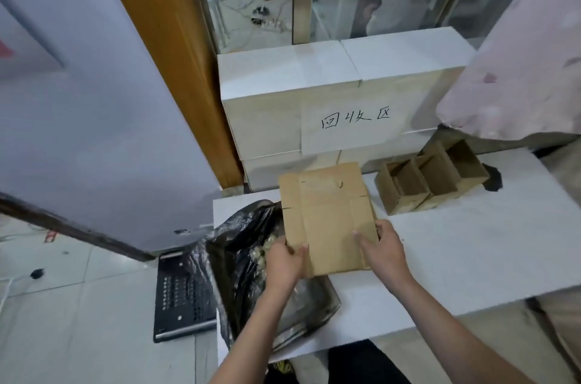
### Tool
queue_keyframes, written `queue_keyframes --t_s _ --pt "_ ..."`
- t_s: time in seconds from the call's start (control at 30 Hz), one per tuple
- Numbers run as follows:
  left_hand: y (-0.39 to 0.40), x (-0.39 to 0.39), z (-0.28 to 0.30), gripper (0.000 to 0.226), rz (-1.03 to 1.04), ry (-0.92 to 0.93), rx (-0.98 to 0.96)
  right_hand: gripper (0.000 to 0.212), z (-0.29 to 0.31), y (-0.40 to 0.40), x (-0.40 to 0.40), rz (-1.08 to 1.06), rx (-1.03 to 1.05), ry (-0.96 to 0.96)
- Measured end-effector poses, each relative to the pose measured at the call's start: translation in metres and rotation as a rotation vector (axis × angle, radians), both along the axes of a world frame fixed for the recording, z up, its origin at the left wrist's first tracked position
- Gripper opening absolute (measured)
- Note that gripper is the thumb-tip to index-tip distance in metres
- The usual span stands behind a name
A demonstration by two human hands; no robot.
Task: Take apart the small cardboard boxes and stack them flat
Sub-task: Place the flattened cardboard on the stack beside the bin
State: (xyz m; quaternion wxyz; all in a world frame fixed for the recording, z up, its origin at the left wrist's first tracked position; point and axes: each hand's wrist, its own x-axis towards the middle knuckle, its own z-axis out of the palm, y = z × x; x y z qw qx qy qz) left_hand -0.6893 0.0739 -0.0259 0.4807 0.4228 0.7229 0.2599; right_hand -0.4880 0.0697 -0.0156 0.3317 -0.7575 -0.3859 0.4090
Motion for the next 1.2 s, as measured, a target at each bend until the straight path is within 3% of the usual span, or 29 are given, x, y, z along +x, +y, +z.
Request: queue_keyframes --t_s 0.2,0.53,0.7,0.83,1.0,1.2 --pt "0.012 0.009 -0.01 0.027 -0.111 0.019 -0.085 0.03 -0.009 0.009 0.016 -0.02 -0.04 -0.024" --pt "0.065 0.04 -0.034 0.016 -0.279 0.231 -0.175 0.026 -0.047 0.063 0.048 0.019 -0.141 -0.048" --pt "0.095 0.059 -0.052 0.026 -0.365 0.341 -0.171 0.033 -0.074 0.099 0.064 0.073 -0.2 -0.089" --pt "0.112 0.066 -0.069 0.031 -0.416 0.393 -0.215 0.026 -0.092 0.118 0.068 0.065 -0.216 -0.065" --pt "0.122 0.069 -0.086 0.049 -0.435 0.419 -0.316 0.028 -0.112 0.126 0.068 0.051 -0.276 -0.06" --pt "0.123 0.073 -0.098 0.059 -0.503 0.521 -0.288 0.033 -0.127 0.128 0.069 0.073 -0.304 -0.135"
